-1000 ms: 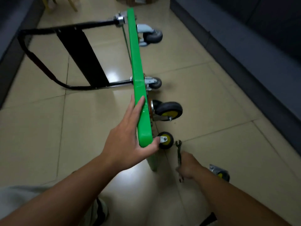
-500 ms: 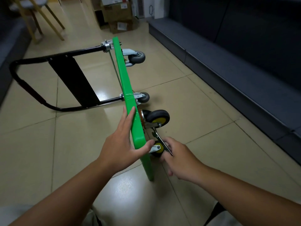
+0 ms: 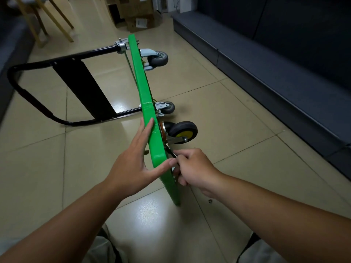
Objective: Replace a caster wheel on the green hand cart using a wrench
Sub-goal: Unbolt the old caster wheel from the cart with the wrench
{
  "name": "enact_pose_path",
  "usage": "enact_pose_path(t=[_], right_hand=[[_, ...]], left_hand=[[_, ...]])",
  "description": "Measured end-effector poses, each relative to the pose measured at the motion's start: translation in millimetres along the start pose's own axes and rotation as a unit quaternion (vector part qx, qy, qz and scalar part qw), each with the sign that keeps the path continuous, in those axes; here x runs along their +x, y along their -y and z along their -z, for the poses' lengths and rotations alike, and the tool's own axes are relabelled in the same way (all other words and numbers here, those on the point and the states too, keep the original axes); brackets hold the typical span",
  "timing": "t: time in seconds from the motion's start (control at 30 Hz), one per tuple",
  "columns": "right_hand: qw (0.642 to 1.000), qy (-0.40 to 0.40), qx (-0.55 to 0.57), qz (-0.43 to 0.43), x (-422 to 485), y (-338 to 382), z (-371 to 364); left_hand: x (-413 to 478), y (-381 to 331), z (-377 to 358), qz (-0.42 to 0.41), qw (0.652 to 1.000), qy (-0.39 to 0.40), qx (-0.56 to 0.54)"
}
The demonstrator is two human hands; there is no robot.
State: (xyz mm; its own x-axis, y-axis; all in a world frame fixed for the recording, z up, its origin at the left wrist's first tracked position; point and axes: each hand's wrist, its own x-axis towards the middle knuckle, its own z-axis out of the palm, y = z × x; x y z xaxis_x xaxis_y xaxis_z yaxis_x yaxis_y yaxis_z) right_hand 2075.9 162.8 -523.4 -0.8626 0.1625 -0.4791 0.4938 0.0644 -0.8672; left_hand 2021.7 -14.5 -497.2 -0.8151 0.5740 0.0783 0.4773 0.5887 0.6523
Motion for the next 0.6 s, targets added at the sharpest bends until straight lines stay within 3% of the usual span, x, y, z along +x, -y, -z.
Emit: enact_pose_path(t=[0.37, 0.6], right_hand=[[0.994, 0.104, -0.019, 0.023, -1.7, -3.8, -0.9], [0.99, 0.081, -0.085, 0.078, -3.8, -25.9, -1.5]], left_hand=[[2.0, 4.7, 3.9, 0.006, 0.998, 0.028, -0.054], [1.5, 3.8, 0.5, 0.011, 0.999, 0.032, -0.035]])
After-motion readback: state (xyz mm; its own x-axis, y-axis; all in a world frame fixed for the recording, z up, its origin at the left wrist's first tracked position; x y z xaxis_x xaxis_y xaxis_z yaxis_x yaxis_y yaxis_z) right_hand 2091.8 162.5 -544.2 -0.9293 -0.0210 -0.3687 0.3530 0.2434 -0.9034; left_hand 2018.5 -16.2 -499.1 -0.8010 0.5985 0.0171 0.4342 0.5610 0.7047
